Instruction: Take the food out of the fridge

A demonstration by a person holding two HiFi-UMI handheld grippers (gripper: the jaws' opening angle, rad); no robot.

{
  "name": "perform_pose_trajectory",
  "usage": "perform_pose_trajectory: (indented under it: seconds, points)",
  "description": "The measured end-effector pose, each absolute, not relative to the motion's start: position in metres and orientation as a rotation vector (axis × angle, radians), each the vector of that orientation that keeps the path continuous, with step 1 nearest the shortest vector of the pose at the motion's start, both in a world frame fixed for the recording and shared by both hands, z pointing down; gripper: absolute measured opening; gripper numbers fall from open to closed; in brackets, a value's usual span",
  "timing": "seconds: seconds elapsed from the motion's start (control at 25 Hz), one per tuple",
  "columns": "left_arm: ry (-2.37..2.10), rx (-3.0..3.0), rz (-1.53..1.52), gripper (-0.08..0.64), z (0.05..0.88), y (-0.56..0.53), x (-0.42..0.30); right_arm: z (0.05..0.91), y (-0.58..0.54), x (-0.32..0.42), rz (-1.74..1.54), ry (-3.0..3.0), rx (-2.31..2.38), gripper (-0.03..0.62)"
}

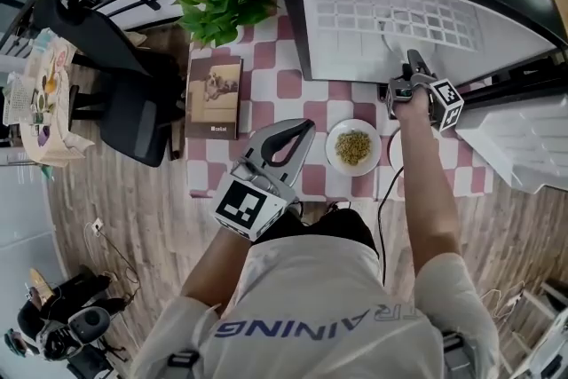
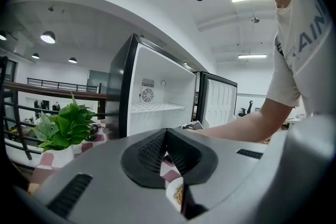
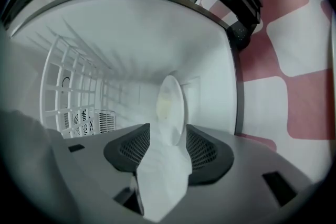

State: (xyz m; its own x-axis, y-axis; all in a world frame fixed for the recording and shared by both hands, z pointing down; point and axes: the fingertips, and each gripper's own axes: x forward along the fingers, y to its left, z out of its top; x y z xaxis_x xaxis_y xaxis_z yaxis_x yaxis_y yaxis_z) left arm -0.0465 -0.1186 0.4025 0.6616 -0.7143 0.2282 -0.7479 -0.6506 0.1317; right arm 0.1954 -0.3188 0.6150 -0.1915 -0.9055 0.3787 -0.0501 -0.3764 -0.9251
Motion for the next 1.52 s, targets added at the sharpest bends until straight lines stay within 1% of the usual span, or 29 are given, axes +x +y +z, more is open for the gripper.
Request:
perform_pose_trajectory:
  seconds: [0.24,0.36,0.4,0.52,0.56,0.72,1.2,1.52]
  points:
    - [-1.185,2.68,0.207,0.006,0.4,-0.123,-0.053,0.615,-0.33,0.199,-1.624,1.1,-1.421,0.226]
    - [-1.165,2.686,0.193,0.006,0.399,-0.121,-0.052,0.616,-0.33,0.199,-1.637,1.076,-1.427,0.203]
    - [-1.155,2.688,0.189,0.006,0.399,-0.12,-0.051,0.619,-0.329,0.2,-1.65,1.066,-1.437,0.179]
    - [-1.145,2.695,0.188,0.006,0.399,-0.118,-0.05,0.63,-0.323,0.202,-1.695,1.043,-1.474,0.049]
    - [-1.141,2.698,0.18,0.006,0.397,-0.118,-0.05,0.632,-0.321,0.202,-1.701,1.048,-1.474,0.037]
    - [-1.129,2.701,0.13,0.006,0.39,-0.115,-0.052,0.625,-0.316,0.204,-1.678,1.078,-1.435,0.032]
    - [-1.119,2.708,0.14,0.006,0.389,-0.112,-0.047,0.607,-0.27,0.205,-1.671,1.137,-1.398,0.032]
    - [-1.093,2.711,0.147,0.006,0.394,-0.107,-0.044,0.622,-0.24,0.199,-1.728,1.118,-1.425,0.032]
